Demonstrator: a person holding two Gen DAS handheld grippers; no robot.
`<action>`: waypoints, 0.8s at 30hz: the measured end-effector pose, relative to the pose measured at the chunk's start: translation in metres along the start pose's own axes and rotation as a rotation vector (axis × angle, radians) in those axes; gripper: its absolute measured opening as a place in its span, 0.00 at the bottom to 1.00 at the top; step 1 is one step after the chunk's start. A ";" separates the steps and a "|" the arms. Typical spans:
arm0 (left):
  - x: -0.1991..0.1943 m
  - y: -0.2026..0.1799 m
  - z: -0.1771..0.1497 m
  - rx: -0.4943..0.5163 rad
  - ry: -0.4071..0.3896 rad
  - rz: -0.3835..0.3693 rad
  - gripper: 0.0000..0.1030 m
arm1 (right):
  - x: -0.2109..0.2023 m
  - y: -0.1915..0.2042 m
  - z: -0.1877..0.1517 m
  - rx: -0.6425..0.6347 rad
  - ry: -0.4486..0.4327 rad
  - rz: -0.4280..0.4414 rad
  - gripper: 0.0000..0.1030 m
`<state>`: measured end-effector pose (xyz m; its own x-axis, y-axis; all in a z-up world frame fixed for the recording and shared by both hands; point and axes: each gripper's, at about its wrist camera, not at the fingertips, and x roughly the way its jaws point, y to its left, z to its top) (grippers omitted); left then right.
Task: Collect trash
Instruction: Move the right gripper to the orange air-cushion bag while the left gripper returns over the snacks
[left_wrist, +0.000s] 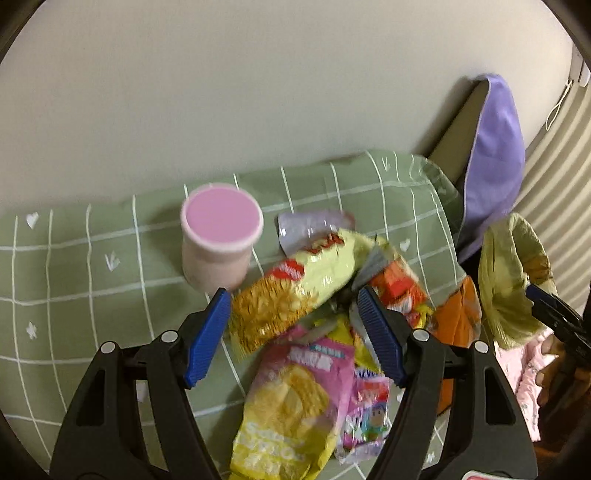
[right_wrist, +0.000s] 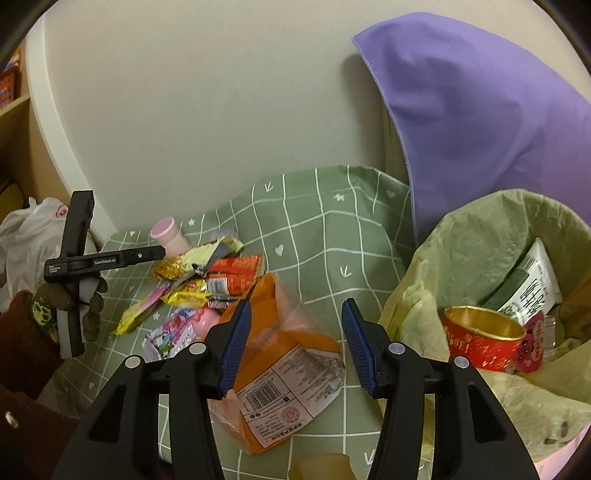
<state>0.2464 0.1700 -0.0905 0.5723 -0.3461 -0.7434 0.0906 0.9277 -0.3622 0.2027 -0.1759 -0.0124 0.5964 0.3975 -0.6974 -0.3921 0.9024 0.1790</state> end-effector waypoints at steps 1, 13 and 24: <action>-0.004 0.000 -0.005 0.004 0.005 -0.005 0.66 | 0.003 0.000 -0.002 0.000 0.009 -0.003 0.47; -0.039 -0.009 -0.047 -0.050 -0.017 -0.028 0.66 | 0.028 0.002 -0.057 0.068 0.164 0.022 0.47; -0.025 -0.011 -0.036 -0.007 -0.075 -0.032 0.66 | 0.049 0.001 -0.094 0.264 0.148 -0.068 0.47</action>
<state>0.2018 0.1635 -0.0888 0.6284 -0.3642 -0.6874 0.1042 0.9151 -0.3896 0.1655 -0.1712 -0.1111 0.4992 0.3236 -0.8038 -0.1479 0.9459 0.2889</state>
